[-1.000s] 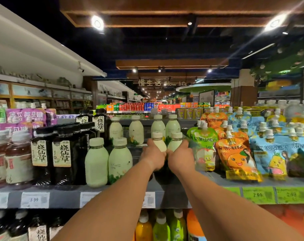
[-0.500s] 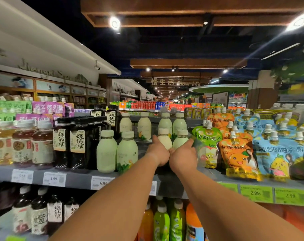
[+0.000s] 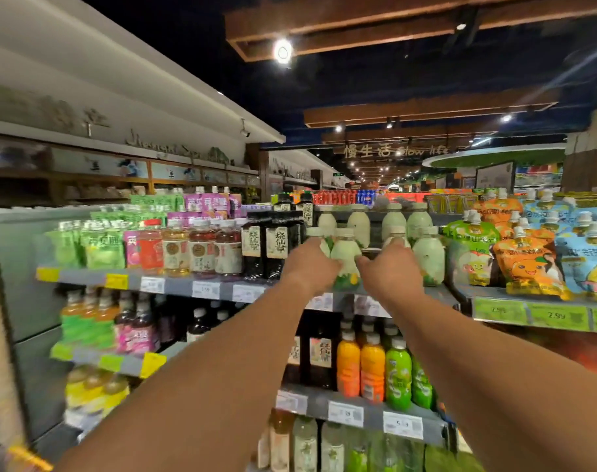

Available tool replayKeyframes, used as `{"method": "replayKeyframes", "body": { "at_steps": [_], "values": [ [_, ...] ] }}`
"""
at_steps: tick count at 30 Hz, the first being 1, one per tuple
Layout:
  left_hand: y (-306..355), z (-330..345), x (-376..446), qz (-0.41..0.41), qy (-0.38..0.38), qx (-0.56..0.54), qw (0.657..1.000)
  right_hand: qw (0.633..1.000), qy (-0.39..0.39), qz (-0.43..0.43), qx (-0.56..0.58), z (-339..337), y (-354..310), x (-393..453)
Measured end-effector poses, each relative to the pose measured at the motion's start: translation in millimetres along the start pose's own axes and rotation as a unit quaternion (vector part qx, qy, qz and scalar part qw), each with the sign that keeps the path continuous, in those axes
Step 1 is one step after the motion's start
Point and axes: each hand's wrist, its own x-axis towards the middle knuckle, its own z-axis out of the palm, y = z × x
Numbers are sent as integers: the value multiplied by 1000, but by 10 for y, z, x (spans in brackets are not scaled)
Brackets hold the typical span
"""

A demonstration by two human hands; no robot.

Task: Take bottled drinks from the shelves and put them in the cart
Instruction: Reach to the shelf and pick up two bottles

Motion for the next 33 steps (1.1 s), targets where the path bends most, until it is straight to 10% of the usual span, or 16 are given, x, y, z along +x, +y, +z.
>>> {"method": "replayKeyframes", "body": {
  "at_steps": [19,33],
  "values": [
    [-2793,-2938,-2362,-346,207,212,890,918,-328,-175,138,1941,-2518,-2757],
    [-4334,-2000,-2917,-521,275,112,800,834,-490,-231,106,3668,-2177,-3312]
  ]
}}
